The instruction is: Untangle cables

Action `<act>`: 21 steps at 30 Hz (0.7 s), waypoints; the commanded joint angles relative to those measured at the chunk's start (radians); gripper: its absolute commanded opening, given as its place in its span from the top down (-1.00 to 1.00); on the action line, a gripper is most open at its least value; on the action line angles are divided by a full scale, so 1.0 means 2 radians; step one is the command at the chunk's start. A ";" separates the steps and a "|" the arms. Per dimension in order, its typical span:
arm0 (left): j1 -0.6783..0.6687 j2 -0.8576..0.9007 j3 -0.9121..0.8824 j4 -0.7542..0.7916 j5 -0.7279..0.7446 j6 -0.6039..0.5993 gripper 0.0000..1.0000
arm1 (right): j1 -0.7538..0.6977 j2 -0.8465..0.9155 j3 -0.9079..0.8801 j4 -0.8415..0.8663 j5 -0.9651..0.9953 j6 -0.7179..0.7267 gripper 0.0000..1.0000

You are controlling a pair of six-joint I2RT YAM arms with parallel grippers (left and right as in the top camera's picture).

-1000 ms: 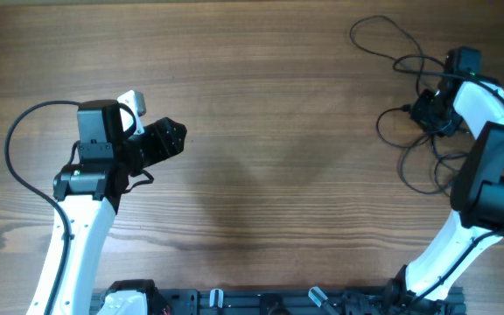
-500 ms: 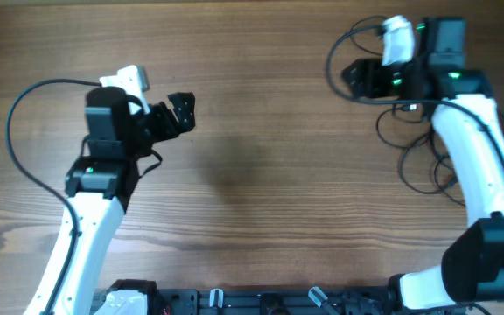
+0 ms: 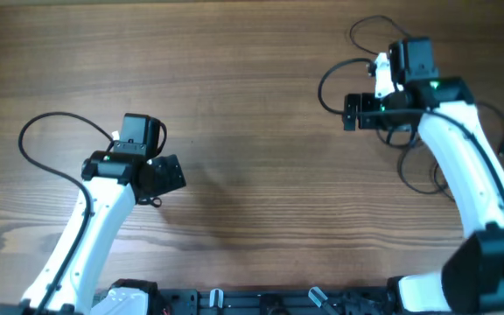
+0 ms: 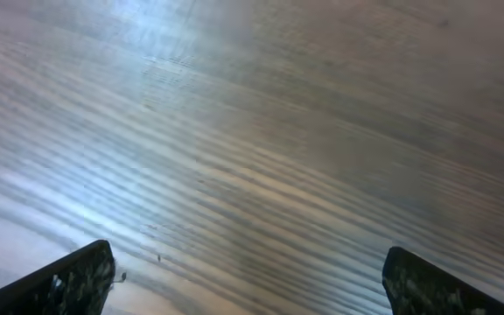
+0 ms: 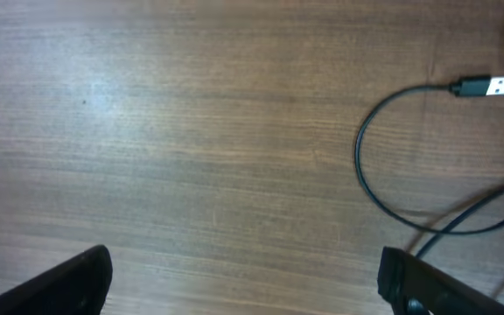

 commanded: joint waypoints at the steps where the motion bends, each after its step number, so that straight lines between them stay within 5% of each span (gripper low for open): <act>1: -0.002 -0.077 -0.032 0.019 0.041 0.035 -1.00 | -0.001 -0.107 -0.077 0.036 -0.001 0.021 -0.99; 8: -0.010 -0.362 -0.139 0.084 0.098 0.056 -1.00 | -0.001 -0.356 -0.267 0.159 0.001 0.037 -0.99; 13: -0.010 -0.511 -0.147 0.080 0.098 0.056 -1.00 | -0.001 -0.472 -0.311 0.129 0.000 0.050 -0.99; 21: -0.010 -0.546 -0.147 0.074 0.098 0.056 -1.00 | -0.001 -0.476 -0.311 0.103 0.000 0.050 -1.00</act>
